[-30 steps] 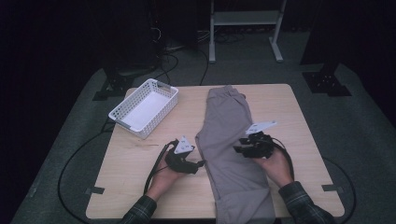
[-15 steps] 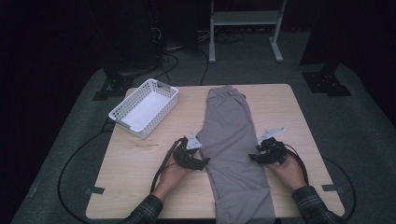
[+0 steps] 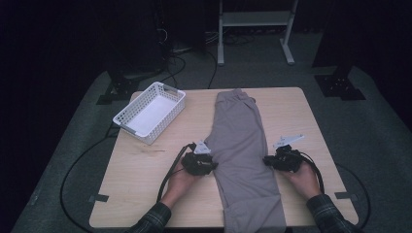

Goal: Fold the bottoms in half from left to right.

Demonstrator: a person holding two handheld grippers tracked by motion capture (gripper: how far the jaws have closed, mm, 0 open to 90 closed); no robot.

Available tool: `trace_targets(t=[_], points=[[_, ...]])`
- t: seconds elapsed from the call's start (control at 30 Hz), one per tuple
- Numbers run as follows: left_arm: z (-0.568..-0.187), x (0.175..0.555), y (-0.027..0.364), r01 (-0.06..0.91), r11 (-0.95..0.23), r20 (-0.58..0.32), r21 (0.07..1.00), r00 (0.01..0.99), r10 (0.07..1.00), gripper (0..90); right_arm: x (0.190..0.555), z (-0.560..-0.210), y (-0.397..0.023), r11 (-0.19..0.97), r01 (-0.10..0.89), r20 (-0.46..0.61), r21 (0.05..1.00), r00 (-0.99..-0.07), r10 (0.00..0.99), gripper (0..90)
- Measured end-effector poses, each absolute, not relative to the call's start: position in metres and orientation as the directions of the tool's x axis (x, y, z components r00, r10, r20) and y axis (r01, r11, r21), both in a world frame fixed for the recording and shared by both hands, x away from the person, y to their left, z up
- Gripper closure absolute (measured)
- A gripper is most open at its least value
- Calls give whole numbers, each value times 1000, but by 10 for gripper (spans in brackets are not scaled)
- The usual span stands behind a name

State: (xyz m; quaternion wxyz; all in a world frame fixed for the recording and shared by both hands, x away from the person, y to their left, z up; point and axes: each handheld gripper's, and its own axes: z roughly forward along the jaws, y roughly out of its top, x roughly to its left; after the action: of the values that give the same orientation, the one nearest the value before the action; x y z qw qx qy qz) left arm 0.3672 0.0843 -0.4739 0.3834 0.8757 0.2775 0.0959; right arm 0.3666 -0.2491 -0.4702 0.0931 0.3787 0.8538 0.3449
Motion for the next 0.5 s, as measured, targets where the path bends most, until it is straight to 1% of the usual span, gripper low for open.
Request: trace_targets(t=[0.03, 0.1, 0.13, 0.17, 0.23, 0.33, 0.5], points=[[-474, 368, 84, 416, -551, -58, 723, 832, 552, 774, 367, -470, -249, 470, 587, 113, 659, -696, 709, 860], [-473, 369, 83, 406, -562, -47, 721, 837, 545, 857, 368, -470, -249, 471, 586, 112, 660, -696, 709, 873], [-472, 370, 83, 399, -576, -27, 714, 837, 546, 871, 368, -470, -248, 481, 576, 92, 661, -698, 710, 876], [-472, 372, 83, 396, -580, -18, 712, 836, 549, 875, 369, -470, -246, 489, 564, 69, 665, -698, 712, 878], [-472, 376, 83, 405, -571, -27, 714, 831, 555, 876, 373, -470, -244, 495, 559, 49, 665, -694, 718, 883], [-472, 385, 85, 416, -561, -33, 716, 823, 568, 877, 382, -471, -244, 471, 570, 61, 673, -678, 733, 884], [-471, 404, 87, 417, -568, -15, 710, 815, 579, 878, 401, -469, -242, 456, 591, 61, 666, -653, 755, 885]])
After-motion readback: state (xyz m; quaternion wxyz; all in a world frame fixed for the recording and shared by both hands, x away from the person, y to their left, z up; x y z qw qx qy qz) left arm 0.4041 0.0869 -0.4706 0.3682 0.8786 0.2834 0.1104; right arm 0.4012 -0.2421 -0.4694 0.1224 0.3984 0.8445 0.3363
